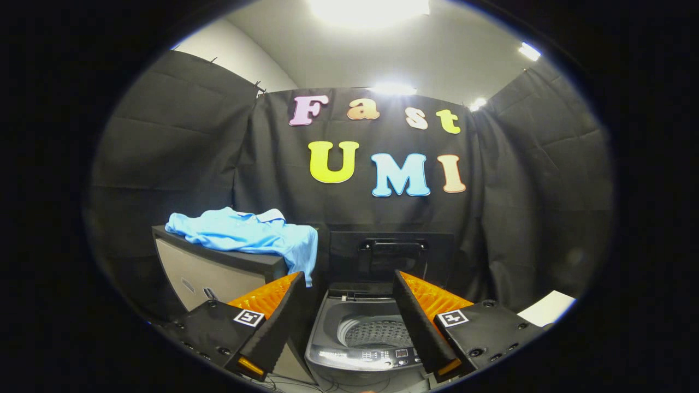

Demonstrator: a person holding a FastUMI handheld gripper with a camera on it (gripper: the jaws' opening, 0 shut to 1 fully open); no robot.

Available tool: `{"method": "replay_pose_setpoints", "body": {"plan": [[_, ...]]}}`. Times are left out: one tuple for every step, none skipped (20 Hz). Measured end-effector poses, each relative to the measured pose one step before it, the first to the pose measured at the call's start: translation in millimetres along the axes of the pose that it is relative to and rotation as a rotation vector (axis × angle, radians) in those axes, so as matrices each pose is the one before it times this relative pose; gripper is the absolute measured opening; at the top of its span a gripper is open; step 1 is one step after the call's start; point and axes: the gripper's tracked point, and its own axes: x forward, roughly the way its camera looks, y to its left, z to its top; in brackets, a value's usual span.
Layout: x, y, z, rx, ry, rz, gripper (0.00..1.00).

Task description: Put the clothes into the washing machine and then close the washing machine lid.

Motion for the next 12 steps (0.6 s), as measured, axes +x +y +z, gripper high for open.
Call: {"method": "replay_pose_setpoints", "body": {"plan": [[2.92,2.28,4.77,0.00032,-0.00379,0.00661,0.99],[3.88,2.94,6.99,-0.00061,-0.00532,0.00742,0.99],[3.80,3.37,4.70,-0.00349,-0.00293,0.00670,0.99],[5.21,3.43,4.95,-0.00482,0.00194,0.00834,0.99],[3.41,4.89,3.31,-0.00300,0.00115,0.01176,0.99],[4.29,4.97,4.90,-0.00155,0.00050,0.01184,0.99],[3.46,4.61,4.19,-0.00102,-0.00121,0.01203,0.99],[3.24,5.03,5.91,0.00093,-0.00422,0.01127,0.99],[4.42,4.57,4.84,0.00137,-0.00460,0.01161,0.99],[4.41,5.30,5.23,0.00229,-0.00344,0.01243,0.99],[5.45,4.75,2.95,0.00285,-0.00053,0.01335,0.99],[6.38,4.73,2.69,0.00138,0.00500,0.01228,0.99]]}}
